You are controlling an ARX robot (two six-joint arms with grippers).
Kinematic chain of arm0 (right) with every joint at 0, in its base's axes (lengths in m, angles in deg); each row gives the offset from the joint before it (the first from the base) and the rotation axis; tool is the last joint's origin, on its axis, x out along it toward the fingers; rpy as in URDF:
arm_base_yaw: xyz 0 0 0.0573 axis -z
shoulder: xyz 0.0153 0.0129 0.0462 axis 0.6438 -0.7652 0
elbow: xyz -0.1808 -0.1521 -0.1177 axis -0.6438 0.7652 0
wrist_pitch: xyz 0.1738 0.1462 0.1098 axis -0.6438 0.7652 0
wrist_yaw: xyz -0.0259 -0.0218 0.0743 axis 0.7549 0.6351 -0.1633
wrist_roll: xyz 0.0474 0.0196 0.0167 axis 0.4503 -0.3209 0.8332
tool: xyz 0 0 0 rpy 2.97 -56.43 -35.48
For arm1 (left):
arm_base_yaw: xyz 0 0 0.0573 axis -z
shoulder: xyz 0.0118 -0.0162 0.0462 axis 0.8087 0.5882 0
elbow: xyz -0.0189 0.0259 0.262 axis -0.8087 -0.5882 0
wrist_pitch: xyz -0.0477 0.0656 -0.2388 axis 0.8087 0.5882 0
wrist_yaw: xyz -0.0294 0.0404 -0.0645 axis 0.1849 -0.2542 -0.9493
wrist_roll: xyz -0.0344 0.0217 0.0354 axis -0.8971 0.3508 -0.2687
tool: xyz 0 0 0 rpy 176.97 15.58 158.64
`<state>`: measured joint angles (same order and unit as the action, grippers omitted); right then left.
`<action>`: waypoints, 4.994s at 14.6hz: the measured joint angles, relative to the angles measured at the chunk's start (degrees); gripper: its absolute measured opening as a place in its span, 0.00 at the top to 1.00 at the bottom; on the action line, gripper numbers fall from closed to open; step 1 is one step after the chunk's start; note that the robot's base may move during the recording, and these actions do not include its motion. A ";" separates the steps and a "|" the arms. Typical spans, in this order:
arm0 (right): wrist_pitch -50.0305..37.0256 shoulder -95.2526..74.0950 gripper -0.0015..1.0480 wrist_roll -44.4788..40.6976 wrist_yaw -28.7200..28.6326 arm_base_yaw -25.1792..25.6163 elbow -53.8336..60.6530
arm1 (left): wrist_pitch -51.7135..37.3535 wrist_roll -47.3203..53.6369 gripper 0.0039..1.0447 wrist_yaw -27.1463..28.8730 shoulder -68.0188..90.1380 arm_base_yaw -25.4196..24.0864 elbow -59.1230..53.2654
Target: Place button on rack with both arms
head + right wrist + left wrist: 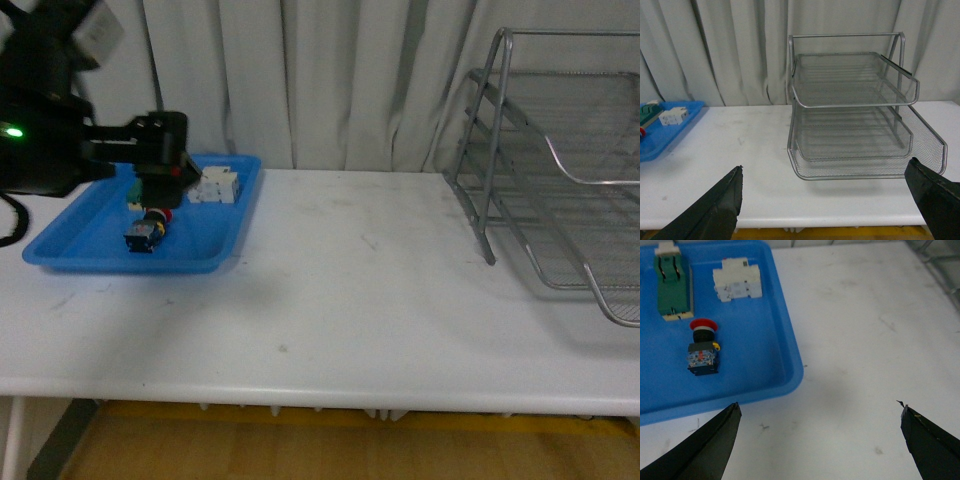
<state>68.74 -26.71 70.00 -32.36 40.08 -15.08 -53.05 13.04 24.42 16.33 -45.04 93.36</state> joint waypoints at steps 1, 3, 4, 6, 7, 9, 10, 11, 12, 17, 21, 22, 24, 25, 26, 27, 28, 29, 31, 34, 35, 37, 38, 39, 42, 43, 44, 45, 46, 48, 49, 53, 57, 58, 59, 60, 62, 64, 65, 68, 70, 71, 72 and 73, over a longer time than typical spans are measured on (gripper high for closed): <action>0.00 0.00 0.06 0.00 0.00 0.00 0.00 | 2.71 0.15 0.06 0.92 5.51 0.13 5.25; 0.00 0.00 0.06 0.02 0.00 0.00 0.00 | 8.46 0.02 0.06 2.62 14.05 -0.39 15.34; 0.00 0.00 0.06 0.02 0.00 0.00 0.00 | 10.47 -0.11 0.06 3.50 16.76 -0.94 19.28; 0.00 0.00 0.06 0.00 0.02 0.00 0.00 | 13.70 -0.94 0.06 4.70 21.64 -2.16 26.40; 0.02 0.00 0.06 0.02 0.00 0.00 0.00 | 14.91 -0.96 0.06 6.45 23.98 -2.56 29.29; 0.02 0.00 0.06 0.02 0.00 0.00 0.00 | 16.26 -0.96 0.06 10.36 27.96 -3.54 33.35; 0.00 0.00 0.06 0.02 0.02 0.00 0.00 | 16.83 -1.20 0.06 11.87 29.75 -3.91 35.15; 0.02 0.00 0.06 0.00 0.00 0.00 0.00 | 17.14 -1.40 0.06 12.22 31.71 -4.20 36.98; 0.00 0.00 0.06 0.02 0.02 0.00 0.00 | 17.40 -1.38 0.06 12.22 32.98 -4.31 38.32; 0.00 0.00 0.06 0.00 0.00 0.00 0.00 | 19.89 -1.55 0.06 11.91 39.47 -5.03 45.70; 0.00 0.00 0.06 0.02 0.00 0.00 0.00 | 21.35 -1.99 0.06 12.55 44.50 -6.32 50.62; 0.02 0.00 0.06 0.00 0.00 0.00 0.00 | 21.53 -2.03 0.06 13.09 45.29 -6.71 51.82; 0.02 0.00 0.06 0.02 0.00 0.00 0.00 | 21.49 -1.95 0.06 13.55 46.56 -7.28 53.72; 0.00 0.00 0.06 0.00 0.00 0.00 0.00 | 21.35 -1.88 0.06 13.92 47.06 -7.30 54.23; 0.00 0.00 0.06 0.02 0.00 0.00 0.00 | 21.22 -1.66 0.06 13.94 47.69 -7.26 54.53; 0.00 0.00 0.06 0.00 0.02 0.00 0.00 | 21.42 -1.36 0.06 13.97 48.48 -7.26 54.82; 0.00 0.00 0.06 0.02 0.00 0.00 0.00 | 21.55 -1.33 0.06 13.92 49.13 -7.26 54.99; 0.00 0.00 0.06 0.00 0.00 0.00 0.00 | 21.66 -1.33 0.06 13.92 49.51 -7.23 54.99; 0.00 0.00 0.06 0.00 0.00 0.00 0.00 | 22.08 -1.36 0.20 14.47 49.86 -7.34 56.19; 0.00 0.00 0.06 0.00 0.00 0.00 0.00 | 21.18 -1.36 0.51 14.80 49.86 -7.58 56.13; 0.00 0.00 0.06 0.00 0.00 0.00 0.00 | 20.79 -1.40 0.60 14.73 49.75 -7.58 55.82; 0.00 0.00 0.06 0.00 0.00 0.00 0.00 | 20.15 -1.38 0.66 14.71 48.41 -7.58 53.86; 0.00 0.00 0.06 0.02 0.00 0.00 0.00 | 19.78 -1.36 0.66 14.32 47.69 -7.61 52.92; 0.00 0.00 0.06 0.00 0.00 0.00 0.00 | 18.97 -1.36 0.66 14.25 46.58 -7.65 51.63; 0.02 0.00 0.06 0.00 0.00 0.00 0.00 | 15.93 -1.33 0.66 6.95 30.80 -7.50 41.88; 0.00 0.00 0.06 0.00 0.00 0.00 0.00 | 15.50 -1.38 0.66 4.63 26.43 -7.02 38.51; 0.00 0.00 0.06 0.00 0.00 0.00 0.00 | 15.32 -1.42 0.66 2.25 22.51 -6.01 35.76; 0.00 0.00 0.06 0.00 0.00 0.00 0.00 | 15.37 -1.40 0.66 0.68 19.56 -4.48 33.73; 0.00 0.00 0.06 0.00 0.00 0.00 0.00 | 15.67 -1.40 0.66 -0.76 16.09 -1.75 31.34; 0.00 0.00 0.06 0.00 0.00 0.00 0.00 | 16.31 -1.31 0.66 -2.32 10.60 5.09 28.55; 0.00 0.00 0.06 0.00 0.00 0.00 0.00 | 17.22 -1.27 0.66 -2.64 8.28 9.11 27.82; 0.00 0.00 0.06 0.00 0.00 0.00 0.00 | 19.91 -1.05 0.66 -3.17 5.99 22.25 30.56; 0.02 0.00 0.06 0.00 0.00 0.00 0.00 | 20.35 0.90 0.66 -2.80 9.88 31.26 35.50; 0.00 0.00 0.06 0.02 0.00 0.00 0.00 | 20.92 1.57 0.66 -2.80 11.74 32.63 35.67; 0.00 0.00 0.06 0.02 0.00 0.00 0.00 | 21.51 2.12 0.66 -2.64 14.05 33.92 36.22; 0.02 0.00 0.06 0.02 0.00 0.00 0.00 | 22.80 3.08 0.66 -4.83 17.05 33.29 38.69; 0.02 0.00 0.06 0.00 0.02 0.00 0.00 | 23.61 3.89 0.66 -4.98 20.26 29.57 42.84; 0.00 0.00 0.06 0.00 -0.02 0.00 0.00 | 21.59 4.13 0.66 -3.39 19.39 27.47 41.05; 0.00 0.00 0.06 0.02 0.02 0.00 0.00 | 22.60 4.13 0.66 -3.69 18.64 27.67 39.65; 0.02 0.00 0.06 0.00 0.02 0.00 0.00 | 20.72 3.87 0.66 -4.31 17.07 28.28 36.24; 0.00 0.00 0.06 0.00 0.00 0.00 0.00 | 18.60 3.10 0.66 -3.76 14.82 25.31 33.90; 0.00 0.00 0.06 0.00 0.02 0.00 0.00 | 18.43 2.58 0.66 -3.65 13.99 23.71 32.52; 0.00 0.00 0.06 0.00 0.00 0.00 0.00 | 18.01 1.62 0.66 -3.15 13.94 22.03 31.67; -0.02 0.00 0.06 0.00 0.00 0.00 0.00 | 17.16 1.16 0.66 -3.15 13.94 20.72 30.62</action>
<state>68.72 -26.71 70.00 -32.36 40.08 -15.08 -35.89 14.19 21.28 30.27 -24.32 123.98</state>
